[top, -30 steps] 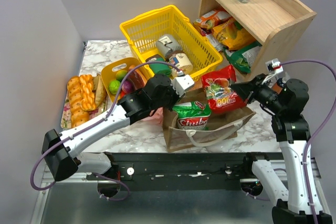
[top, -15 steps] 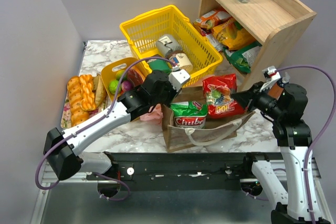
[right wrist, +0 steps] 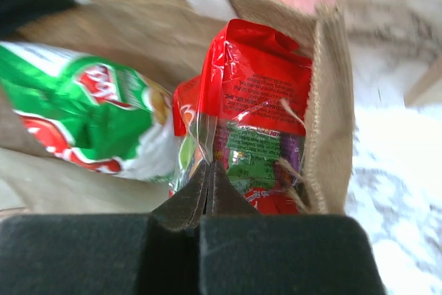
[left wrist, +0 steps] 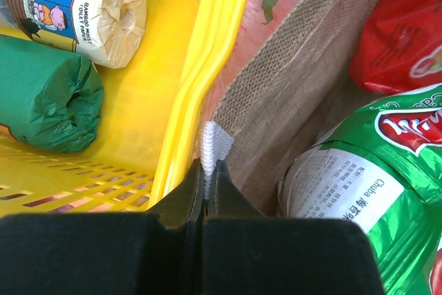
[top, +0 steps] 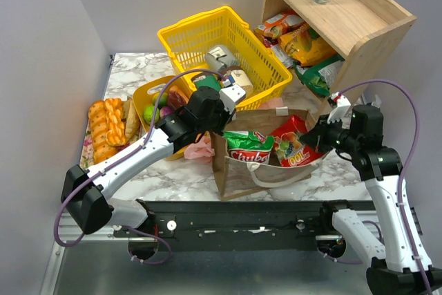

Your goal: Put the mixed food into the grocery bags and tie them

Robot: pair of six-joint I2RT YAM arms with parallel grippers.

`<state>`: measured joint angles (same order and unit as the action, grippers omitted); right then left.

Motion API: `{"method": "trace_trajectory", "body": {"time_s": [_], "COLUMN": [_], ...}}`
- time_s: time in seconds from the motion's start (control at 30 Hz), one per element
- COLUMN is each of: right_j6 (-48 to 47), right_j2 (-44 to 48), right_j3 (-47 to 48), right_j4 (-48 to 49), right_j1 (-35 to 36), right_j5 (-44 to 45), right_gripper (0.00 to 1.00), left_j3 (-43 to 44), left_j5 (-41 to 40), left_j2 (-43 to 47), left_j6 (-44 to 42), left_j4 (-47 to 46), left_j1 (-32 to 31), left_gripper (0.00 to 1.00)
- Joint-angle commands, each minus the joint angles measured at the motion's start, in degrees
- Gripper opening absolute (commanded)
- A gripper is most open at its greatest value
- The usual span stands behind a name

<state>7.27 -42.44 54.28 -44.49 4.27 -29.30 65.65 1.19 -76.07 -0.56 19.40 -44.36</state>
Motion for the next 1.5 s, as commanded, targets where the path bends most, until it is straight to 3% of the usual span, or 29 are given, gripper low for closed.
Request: {"method": "trace_trajectory", "body": {"time_s": [0.0, 0.13, 0.17, 0.23, 0.27, 0.37, 0.73, 0.9, 1.07, 1.47], "right_j6": [-1.8, 0.4, 0.6, 1.3, 1.2, 0.6, -1.1, -1.5, -2.4, -1.9], "right_j2": [-1.1, -0.1, -0.1, -0.5, -0.6, -0.4, 1.4, -0.1, -1.8, -4.5], "right_j3": [2.5, 1.4, 1.3, 1.6, 1.9, 3.4, 13.9, 14.4, 10.9, 3.3], "right_j4": [-2.8, 1.8, 2.4, 3.0, 3.0, 2.3, 0.8, 1.1, 0.7, 5.9], "right_j1": [1.3, 1.4, 1.4, 1.6, 1.8, 1.9, 1.9, 2.0, 2.0, 1.9], "right_j5": [6.9, 1.5, 0.9, 0.1, 0.0, 0.4, -3.5, 1.9, 10.8, 15.6], "right_gripper": [0.01, 0.07, 0.24, 0.46, 0.65, 0.78, 0.86, 0.87, 0.87, 0.83], "left_j3": [-0.3, -0.4, -0.4, -0.3, -0.3, -0.3, -0.6, -1.7, -2.0, -2.5], "left_j5": [-2.2, 0.6, 1.2, 1.7, 1.7, 1.9, 3.0, 4.0, 4.4, 4.5], "left_j2": [0.9, 0.9, 0.8, 0.7, 0.6, 0.6, 1.8, 3.7, 4.5, 6.0], "left_j6": [-0.1, -0.1, 0.0, -0.1, 0.0, -0.1, -1.1, -1.6, -1.0, -0.6], "left_j4": [1.1, 0.5, 0.4, 0.5, 0.6, 0.6, 0.3, -1.2, -2.1, -3.5], "left_j1": [0.7, 0.6, 0.6, 0.5, 0.5, 0.3, -1.4, -2.6, -3.4, -3.4], "left_gripper": [0.0, 0.0, 0.0, 0.0, 0.0, 0.0, 0.0, 0.0, 0.0, 0.01]}}
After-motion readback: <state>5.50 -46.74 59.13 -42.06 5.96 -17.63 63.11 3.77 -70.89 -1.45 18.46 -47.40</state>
